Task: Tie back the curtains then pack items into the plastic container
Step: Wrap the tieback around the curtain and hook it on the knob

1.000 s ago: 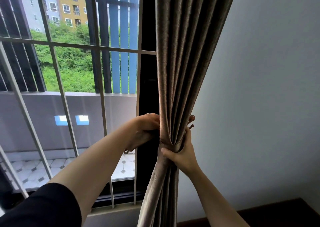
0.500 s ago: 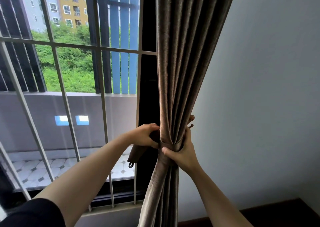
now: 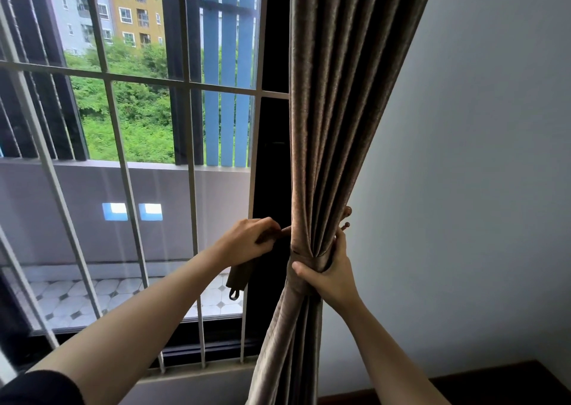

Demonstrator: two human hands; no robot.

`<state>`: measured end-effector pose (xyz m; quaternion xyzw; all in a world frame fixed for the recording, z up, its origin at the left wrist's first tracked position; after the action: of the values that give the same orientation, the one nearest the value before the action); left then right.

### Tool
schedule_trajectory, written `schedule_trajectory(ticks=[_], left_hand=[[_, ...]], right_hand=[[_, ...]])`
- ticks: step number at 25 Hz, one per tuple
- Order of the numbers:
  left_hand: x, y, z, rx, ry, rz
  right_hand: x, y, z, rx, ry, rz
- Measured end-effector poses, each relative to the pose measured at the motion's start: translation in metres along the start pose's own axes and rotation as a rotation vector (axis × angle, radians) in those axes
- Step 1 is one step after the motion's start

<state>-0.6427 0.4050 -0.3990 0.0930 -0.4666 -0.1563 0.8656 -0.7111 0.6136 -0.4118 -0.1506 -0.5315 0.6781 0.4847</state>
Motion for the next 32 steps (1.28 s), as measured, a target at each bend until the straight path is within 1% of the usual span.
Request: schedule_trajectory(ticks=[6, 8, 10, 11, 14, 16, 18, 20, 22, 25, 28, 32], left_hand=[[-0.002, 0.013, 0.005, 0.293, -0.017, -0.162], [-0.004, 0.019, 0.007, 0.297, -0.051, -0.162], [-0.005, 0.021, 0.005, 0.226, -0.038, -0.098], [-0.006, 0.021, 0.004, 0.212, 0.004, -0.045], [-0.002, 0.020, 0.009, 0.260, 0.162, 0.066], [-0.001, 0.019, 0.018, 0.286, 0.184, 0.117], [-0.002, 0.019, 0.031, 0.348, 0.150, 0.125], [-0.008, 0.018, 0.043, 0.440, 0.076, 0.112], [-0.012, 0.018, 0.051, 0.497, 0.012, 0.045], [-0.013, 0.015, 0.045, 0.458, -0.071, -0.007], [-0.006, 0.009, 0.038, 0.473, -0.056, 0.116], [0.003, -0.001, 0.023, 0.385, -0.120, 0.071]], right_hand=[[-0.002, -0.004, 0.001, 0.005, 0.005, -0.021], [-0.003, -0.009, 0.003, 0.003, 0.034, -0.022], [-0.004, -0.014, 0.008, -0.021, 0.087, -0.031], [-0.005, -0.016, 0.010, -0.028, 0.108, -0.049], [-0.007, -0.020, 0.010, -0.022, 0.130, -0.113], [-0.005, -0.021, 0.006, -0.024, 0.136, -0.128], [-0.005, -0.020, 0.003, -0.021, 0.135, -0.135], [-0.006, -0.019, 0.002, -0.022, 0.135, -0.136], [-0.007, -0.018, 0.002, -0.028, 0.133, -0.132], [-0.003, -0.013, 0.001, -0.023, 0.109, -0.115], [-0.001, -0.006, -0.001, -0.019, 0.007, -0.140], [0.000, -0.002, -0.007, -0.007, -0.093, -0.114]])
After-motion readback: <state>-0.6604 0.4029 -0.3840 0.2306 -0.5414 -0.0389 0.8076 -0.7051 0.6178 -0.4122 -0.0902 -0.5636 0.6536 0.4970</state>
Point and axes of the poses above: each hand's wrist, its own z-axis towards the middle knuckle, its own x-axis out of the back of the hand, y = z × x, the point moved 1 cm from there along z, towards the middle knuckle, and after that the axes turned 2 degrees about -z, right-handed, at the moved point
